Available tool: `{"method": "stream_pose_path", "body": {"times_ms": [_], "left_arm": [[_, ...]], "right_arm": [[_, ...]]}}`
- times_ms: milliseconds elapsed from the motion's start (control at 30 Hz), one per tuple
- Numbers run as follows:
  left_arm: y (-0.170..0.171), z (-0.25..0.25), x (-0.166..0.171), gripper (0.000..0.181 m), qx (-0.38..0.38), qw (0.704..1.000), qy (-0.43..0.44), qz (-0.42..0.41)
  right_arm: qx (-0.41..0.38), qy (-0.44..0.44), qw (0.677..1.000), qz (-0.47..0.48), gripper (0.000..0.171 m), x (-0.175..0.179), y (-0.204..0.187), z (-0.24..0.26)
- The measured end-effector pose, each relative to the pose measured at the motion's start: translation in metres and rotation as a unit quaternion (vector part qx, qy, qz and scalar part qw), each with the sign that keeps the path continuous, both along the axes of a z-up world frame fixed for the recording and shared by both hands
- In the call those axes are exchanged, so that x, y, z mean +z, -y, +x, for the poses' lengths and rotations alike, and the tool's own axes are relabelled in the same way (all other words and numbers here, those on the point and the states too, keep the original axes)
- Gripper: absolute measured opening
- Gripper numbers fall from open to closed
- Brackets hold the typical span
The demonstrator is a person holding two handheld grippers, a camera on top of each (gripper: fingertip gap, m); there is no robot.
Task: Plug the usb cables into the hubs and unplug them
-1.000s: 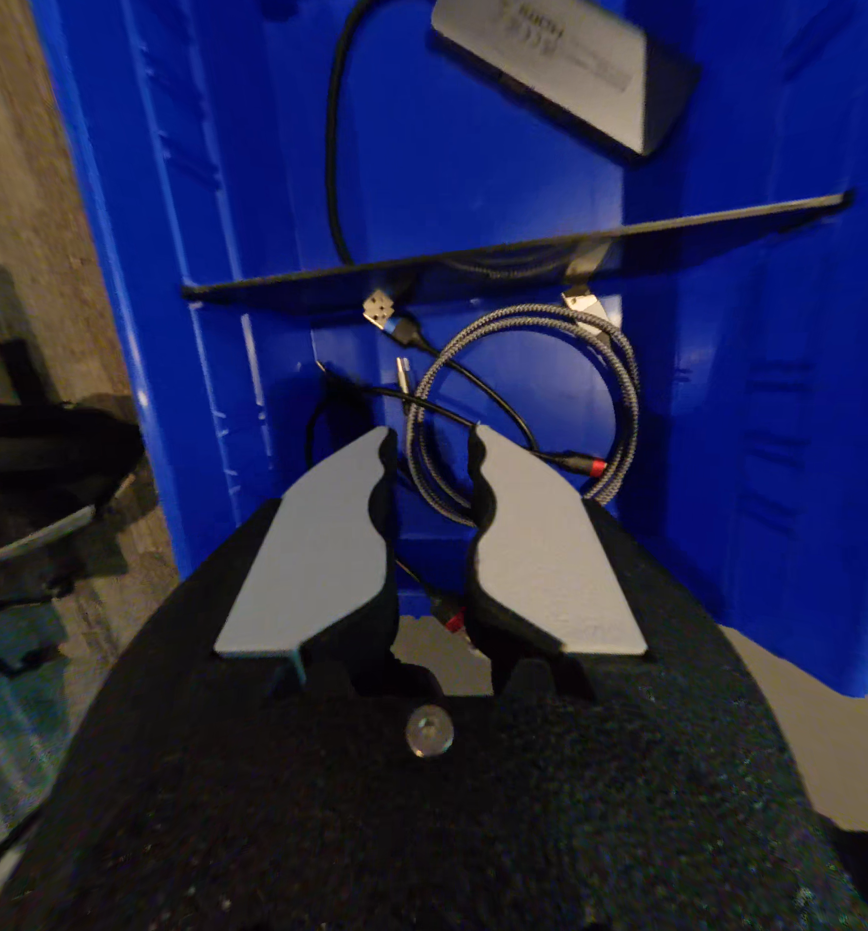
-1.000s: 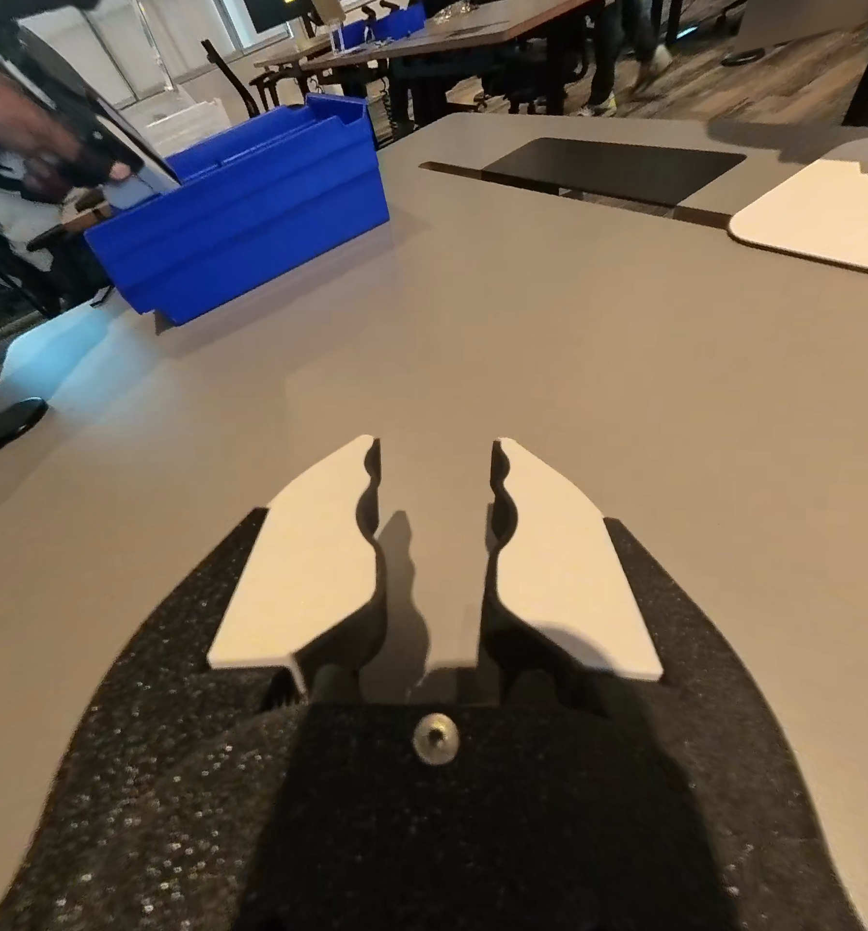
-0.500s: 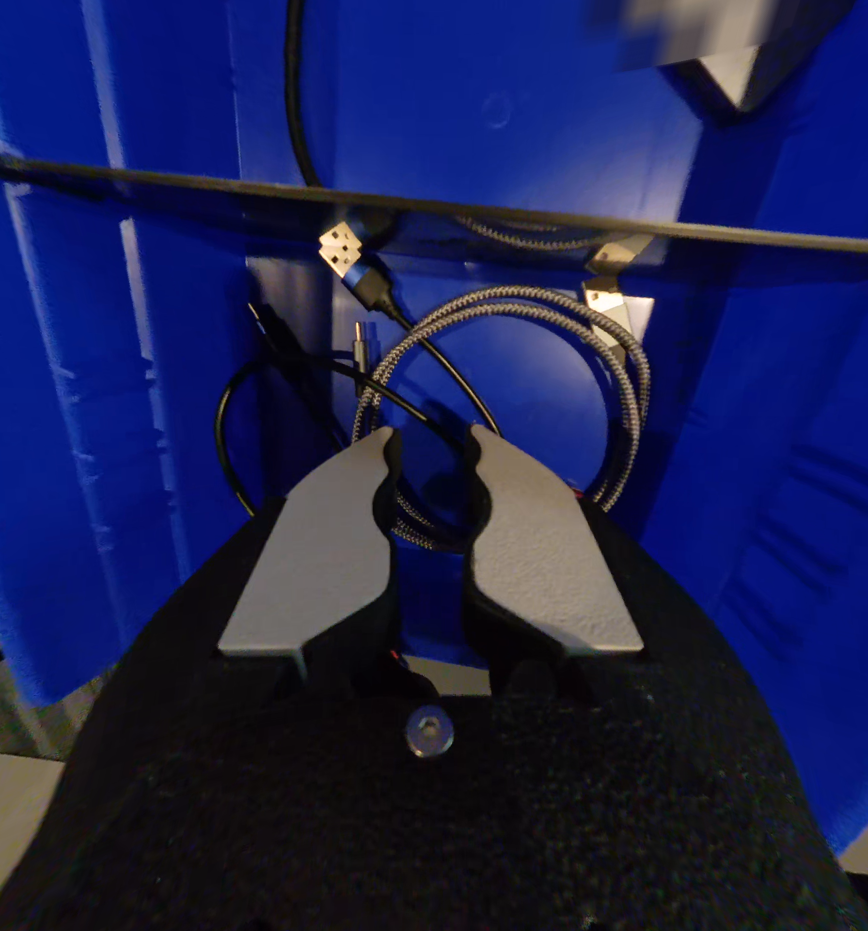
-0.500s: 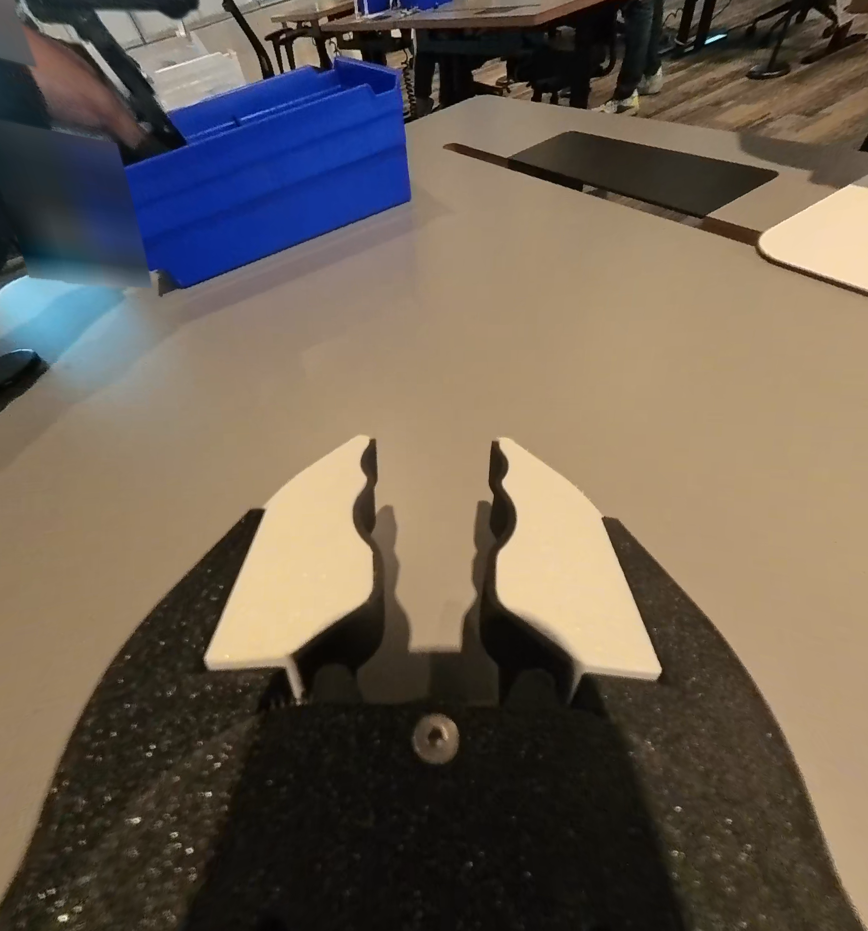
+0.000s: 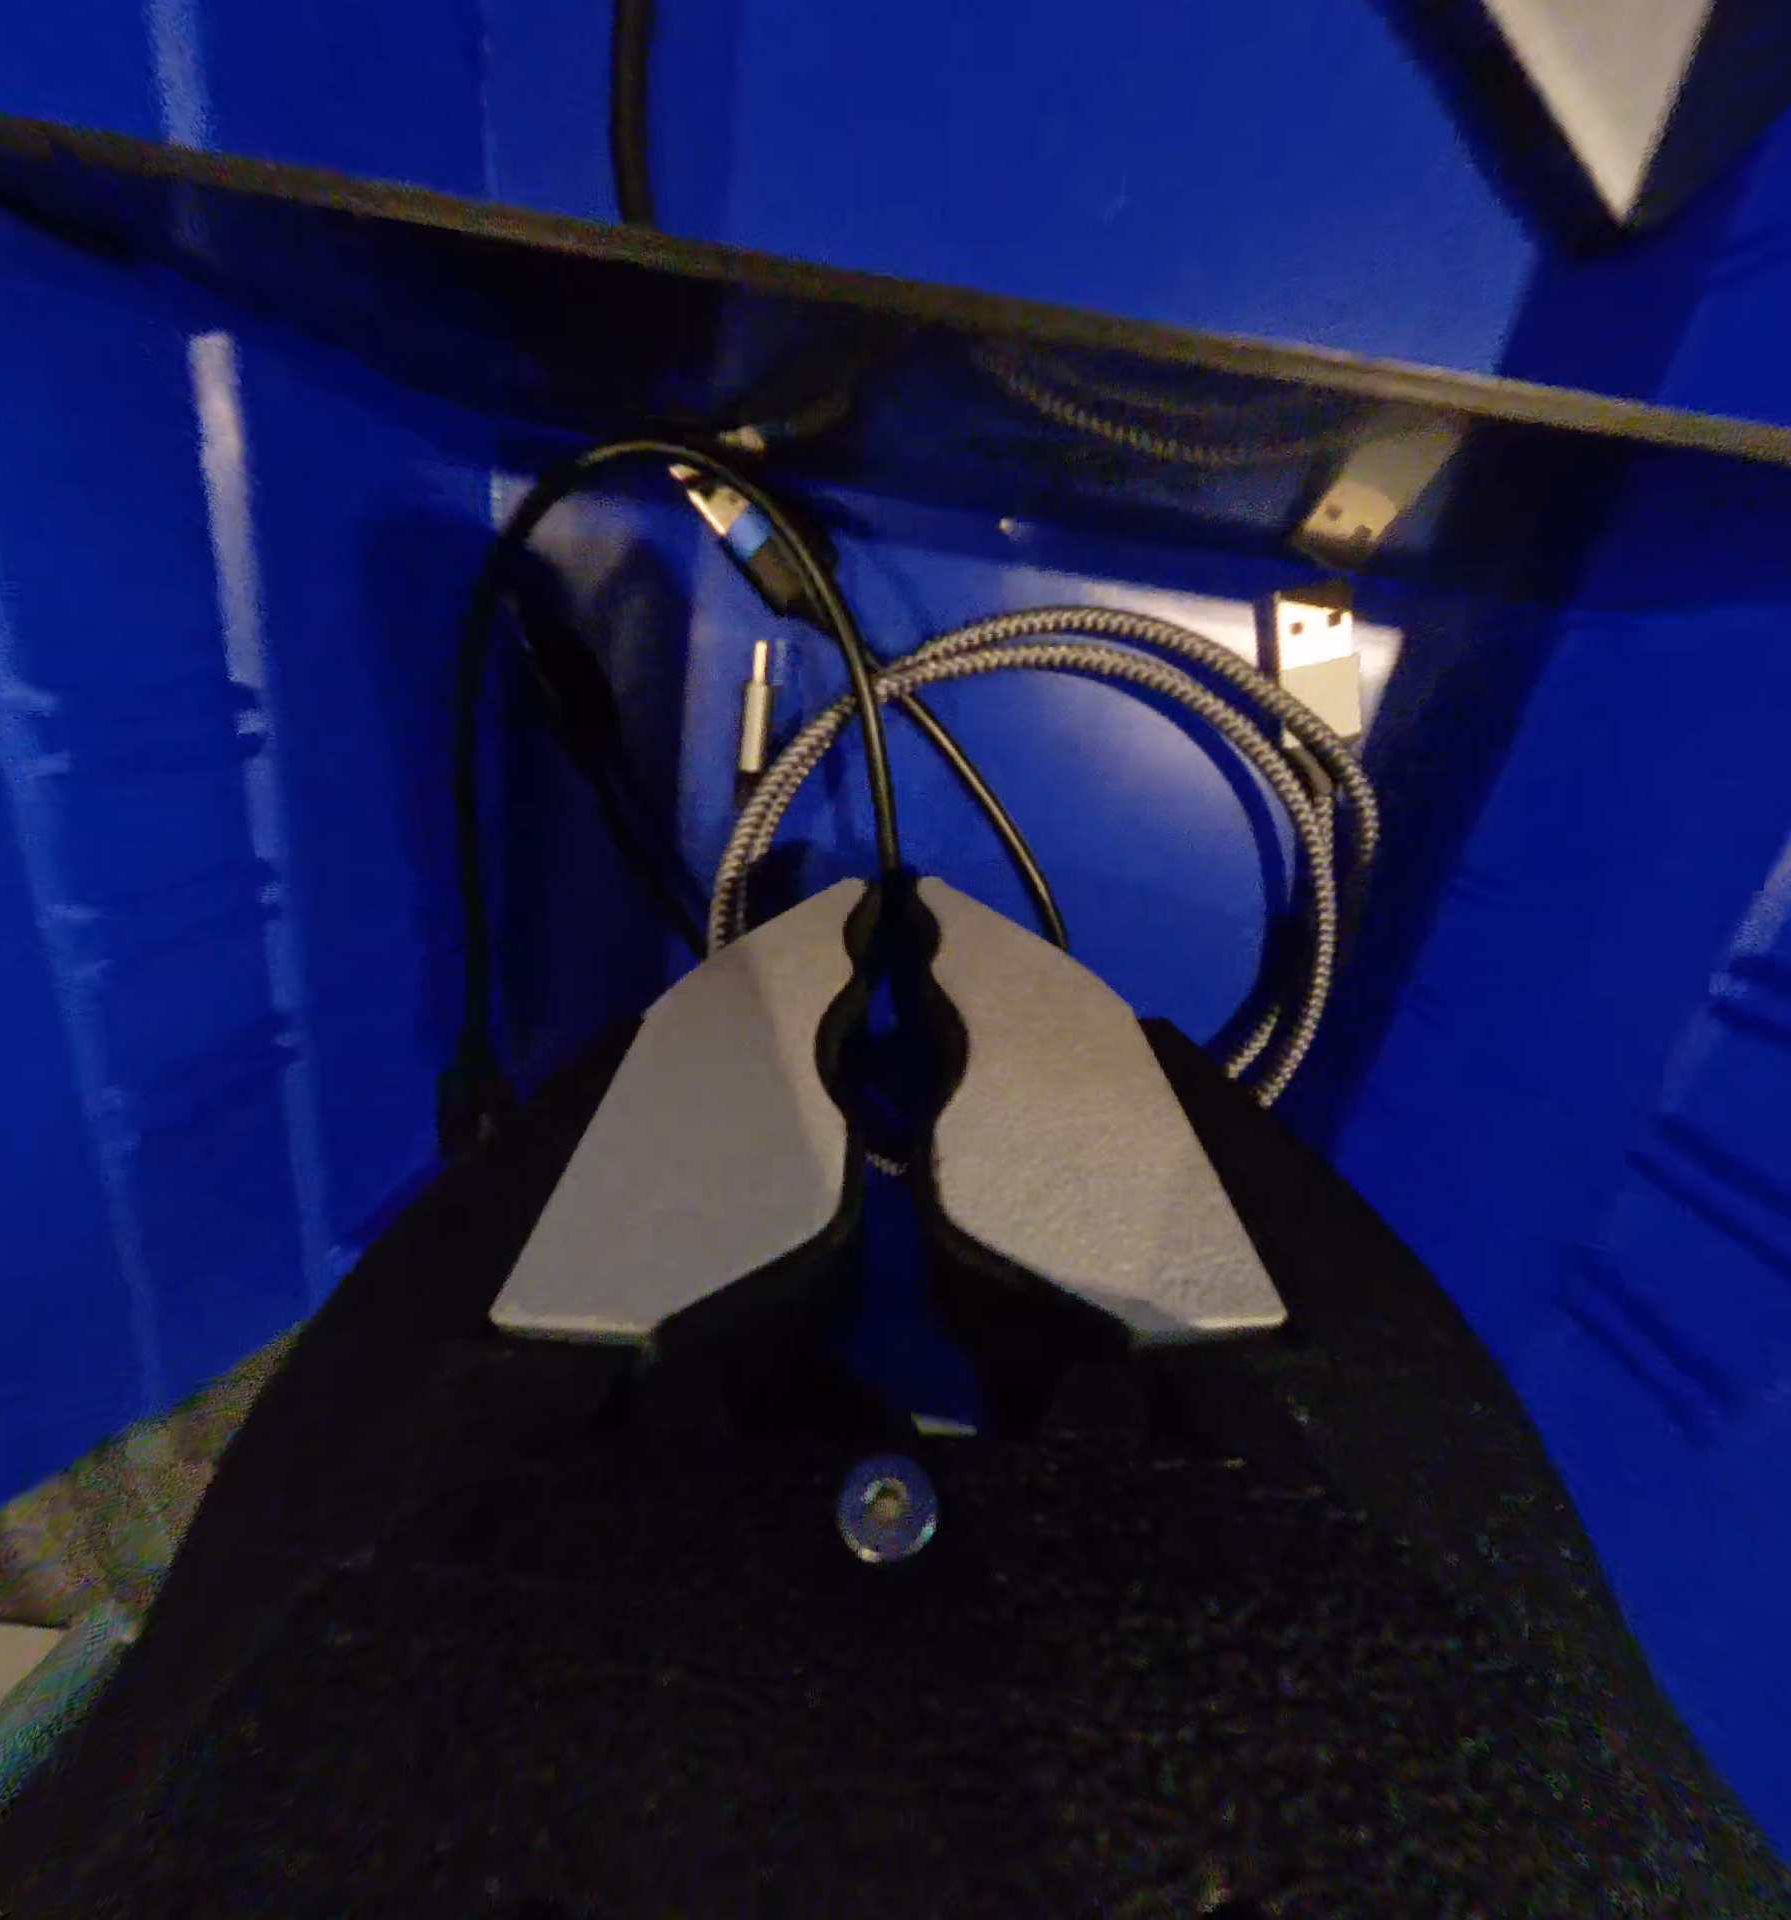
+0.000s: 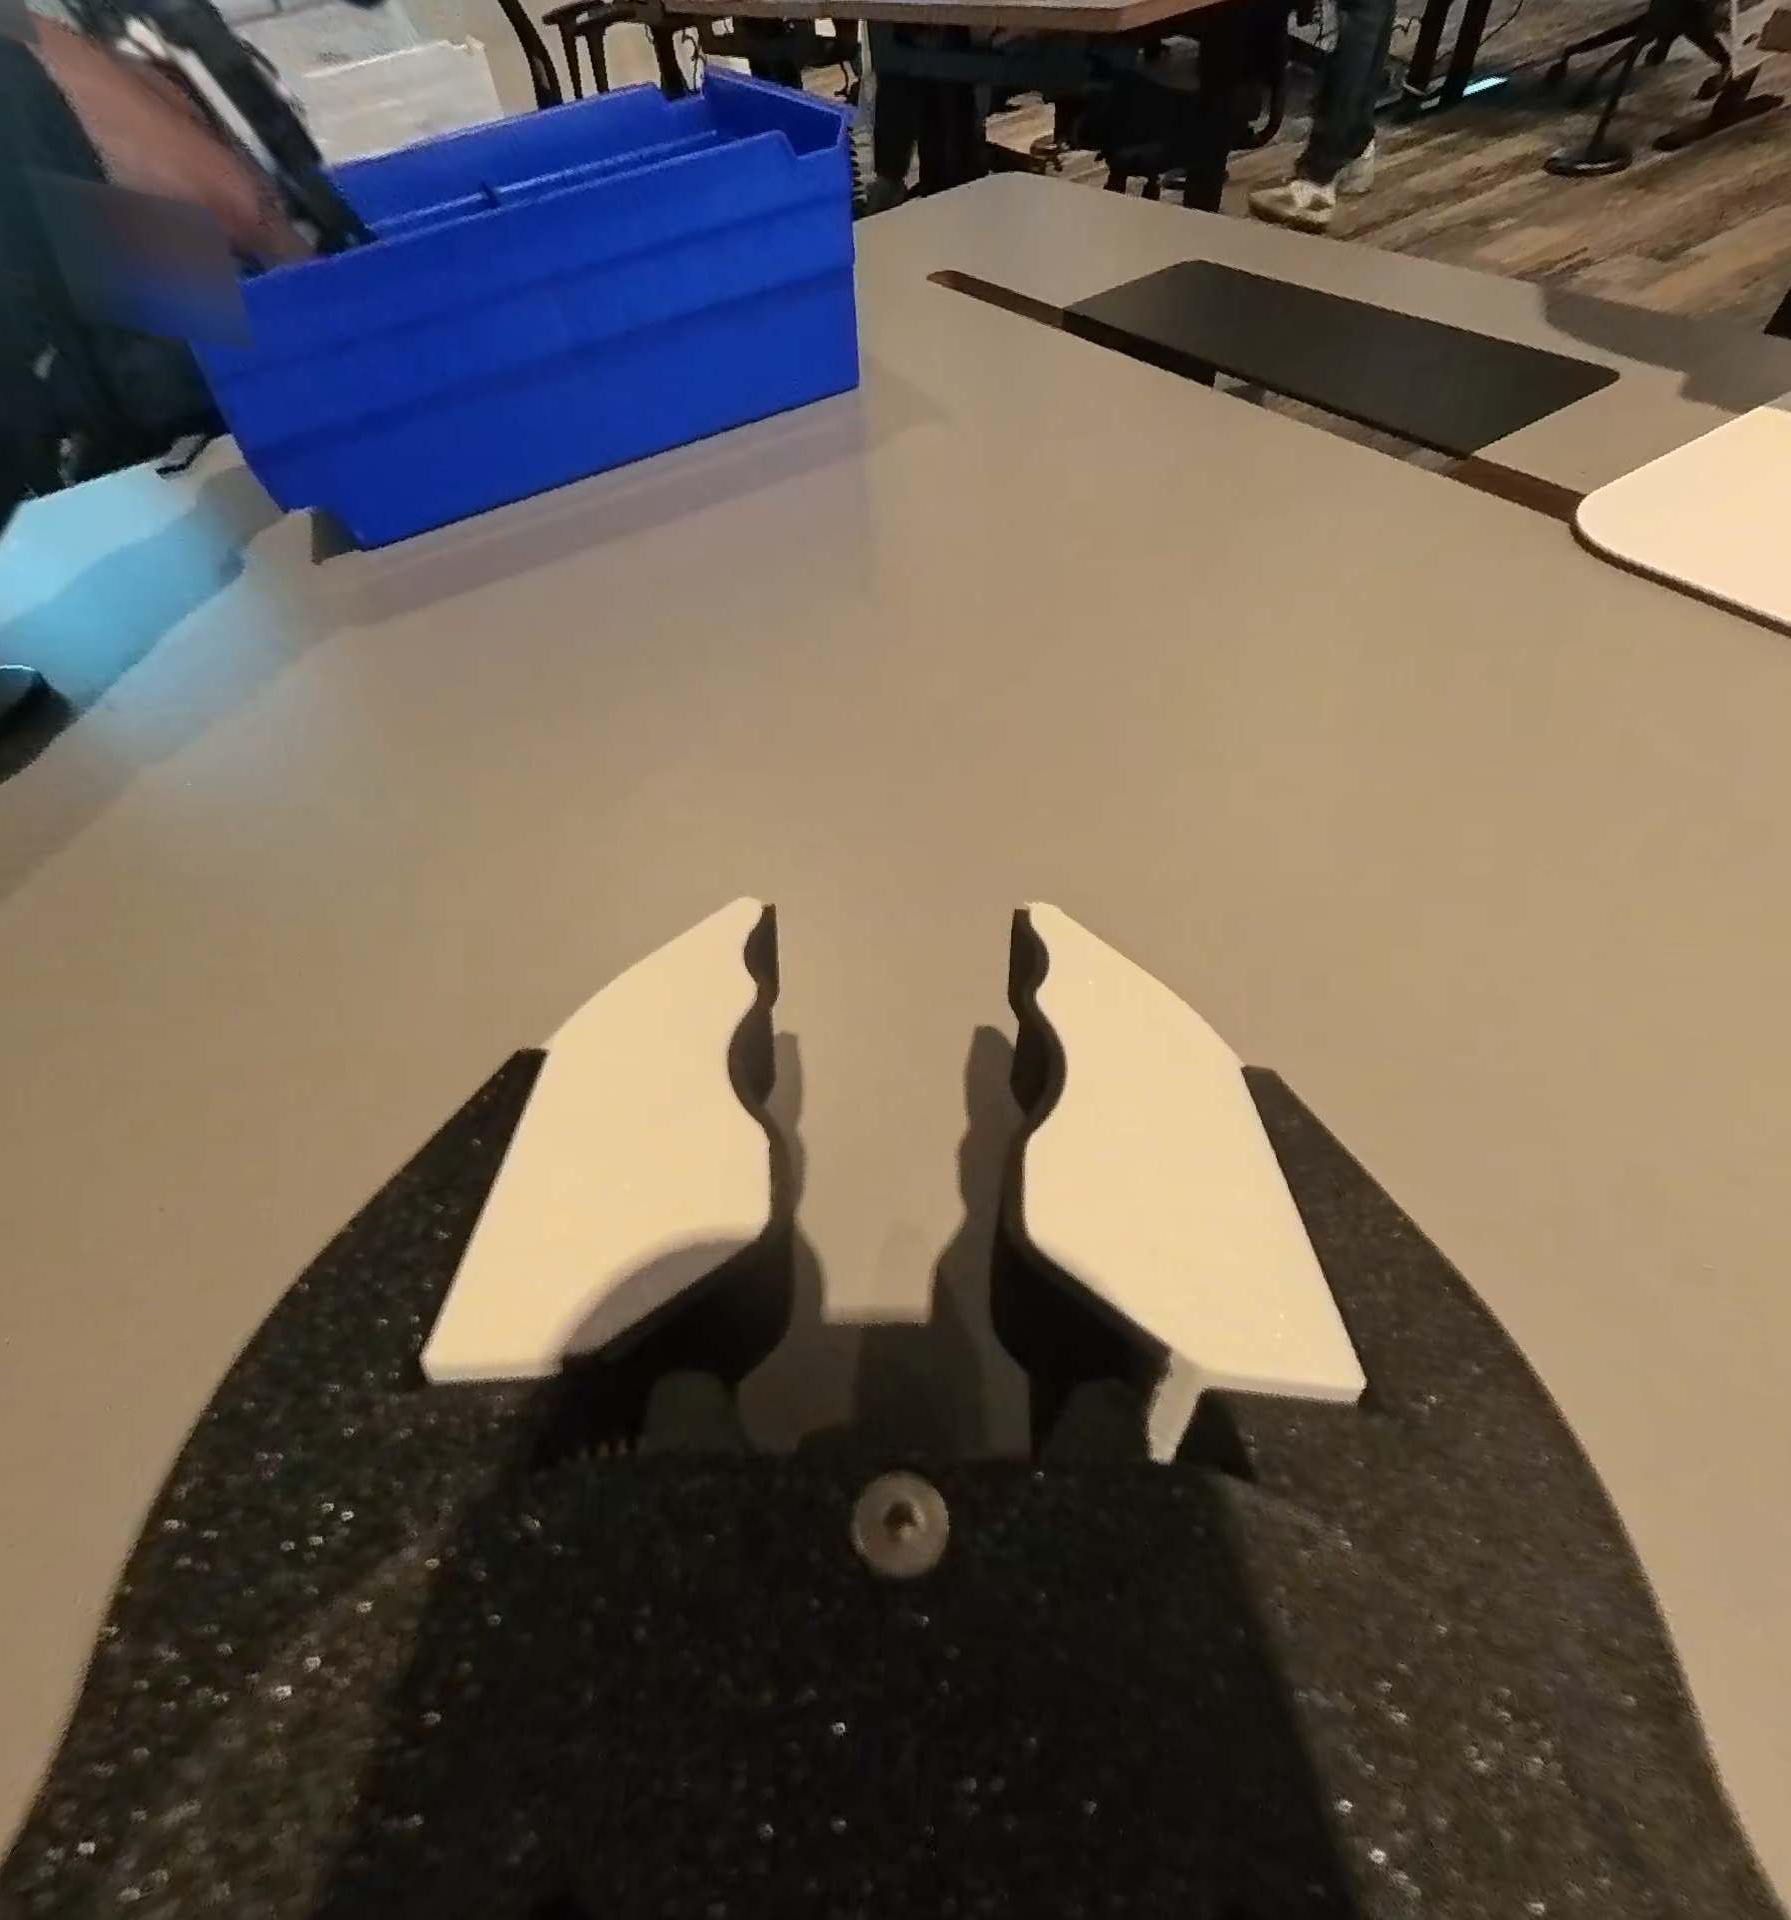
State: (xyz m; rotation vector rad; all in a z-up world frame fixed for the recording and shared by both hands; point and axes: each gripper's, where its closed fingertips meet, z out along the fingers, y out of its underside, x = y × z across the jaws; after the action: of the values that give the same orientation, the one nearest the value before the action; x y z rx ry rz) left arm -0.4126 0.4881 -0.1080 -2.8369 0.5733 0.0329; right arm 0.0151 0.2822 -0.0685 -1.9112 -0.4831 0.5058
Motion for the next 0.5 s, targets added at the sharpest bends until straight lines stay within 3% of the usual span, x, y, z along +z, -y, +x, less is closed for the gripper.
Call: {"method": "stream_pose_path", "body": {"times_ms": [267,500], "left_arm": [[-0.006,0.003,0.079,0.003,-0.016,0.99,-0.039,0.137],[-0.021,0.021,0.172,0.004,-0.023,0.949,-0.066,0.306]], "right_arm": [[0.003,0.009,1.0,0.003,0.043,0.0,0.001,-0.002],[0.004,0.027,1.0,0.012,0.043,-0.001,0.002,-0.004]]}}
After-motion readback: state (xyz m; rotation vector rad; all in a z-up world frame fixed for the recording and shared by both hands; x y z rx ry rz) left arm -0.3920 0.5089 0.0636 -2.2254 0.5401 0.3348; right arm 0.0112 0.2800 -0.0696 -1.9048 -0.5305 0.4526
